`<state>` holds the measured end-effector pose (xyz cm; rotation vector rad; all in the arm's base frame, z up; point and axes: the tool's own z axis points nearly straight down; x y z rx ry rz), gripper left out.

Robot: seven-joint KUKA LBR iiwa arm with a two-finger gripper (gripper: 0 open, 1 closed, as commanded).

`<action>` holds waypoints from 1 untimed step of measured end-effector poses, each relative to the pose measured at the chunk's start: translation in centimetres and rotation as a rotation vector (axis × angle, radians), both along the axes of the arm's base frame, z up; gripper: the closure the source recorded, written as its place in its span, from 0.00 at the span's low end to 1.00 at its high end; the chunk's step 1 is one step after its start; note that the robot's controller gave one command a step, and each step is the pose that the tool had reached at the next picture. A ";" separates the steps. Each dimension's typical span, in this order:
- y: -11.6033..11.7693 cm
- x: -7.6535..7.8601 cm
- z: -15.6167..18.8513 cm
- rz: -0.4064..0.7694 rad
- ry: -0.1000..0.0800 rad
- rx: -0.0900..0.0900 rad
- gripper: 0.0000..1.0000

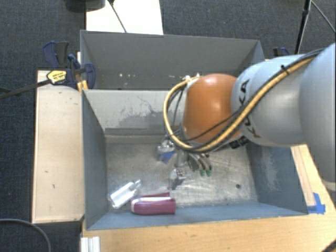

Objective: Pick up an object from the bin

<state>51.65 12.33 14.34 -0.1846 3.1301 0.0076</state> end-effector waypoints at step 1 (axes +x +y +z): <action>-0.1 -1.1 -5.1 -0.202 -0.001 -0.002 0.00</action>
Offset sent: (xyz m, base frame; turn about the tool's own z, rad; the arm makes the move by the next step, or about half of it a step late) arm -0.0161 -0.0003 -0.0685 0.2145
